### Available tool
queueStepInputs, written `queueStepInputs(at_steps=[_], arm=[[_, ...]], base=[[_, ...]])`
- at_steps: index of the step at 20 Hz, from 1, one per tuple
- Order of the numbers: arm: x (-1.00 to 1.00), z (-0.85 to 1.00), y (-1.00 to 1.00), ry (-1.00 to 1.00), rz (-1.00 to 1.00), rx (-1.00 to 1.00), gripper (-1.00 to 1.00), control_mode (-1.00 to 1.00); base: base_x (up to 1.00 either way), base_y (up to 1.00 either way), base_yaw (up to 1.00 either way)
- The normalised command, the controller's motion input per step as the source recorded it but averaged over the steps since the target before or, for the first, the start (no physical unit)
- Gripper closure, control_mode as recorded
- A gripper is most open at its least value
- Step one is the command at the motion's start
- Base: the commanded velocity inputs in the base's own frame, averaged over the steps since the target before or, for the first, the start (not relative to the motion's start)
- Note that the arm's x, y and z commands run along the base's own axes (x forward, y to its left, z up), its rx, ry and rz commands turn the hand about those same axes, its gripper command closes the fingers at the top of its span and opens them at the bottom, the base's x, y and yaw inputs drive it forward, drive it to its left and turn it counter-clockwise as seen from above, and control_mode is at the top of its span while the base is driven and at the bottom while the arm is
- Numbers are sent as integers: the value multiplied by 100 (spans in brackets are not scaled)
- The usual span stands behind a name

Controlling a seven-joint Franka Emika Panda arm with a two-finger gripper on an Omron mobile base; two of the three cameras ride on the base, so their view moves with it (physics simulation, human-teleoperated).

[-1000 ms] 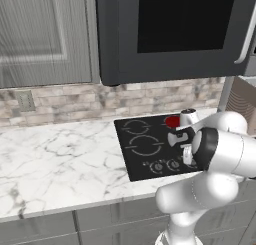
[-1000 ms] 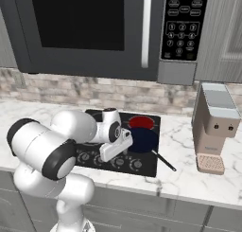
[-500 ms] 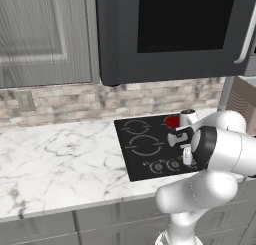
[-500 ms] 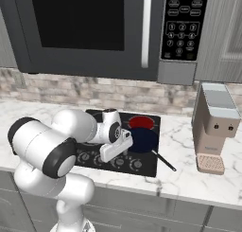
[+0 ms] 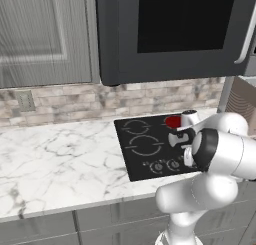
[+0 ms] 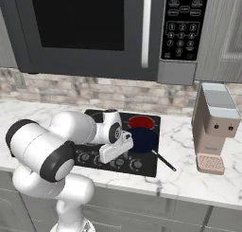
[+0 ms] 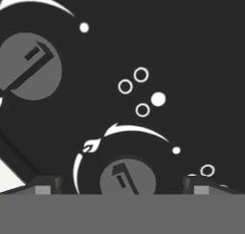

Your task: Turn off the rear right burner of the stove.

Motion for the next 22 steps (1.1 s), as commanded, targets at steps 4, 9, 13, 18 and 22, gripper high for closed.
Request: queueStepInputs(at_steps=[4,9,13,18,22], arm=[[-4,0,0,2,-4,0,-100,-100],[8,0,0,0,-1,0,-100,-100],[11,-1,0,0,0,0,-100,-100],[3,-6,0,0,0,0,-100,-100],[0,-10,0,1,0,0,-100,-100]], base=[[0,0,0],[0,0,0],[0,0,0],[0,0,0],[0,0,0]])
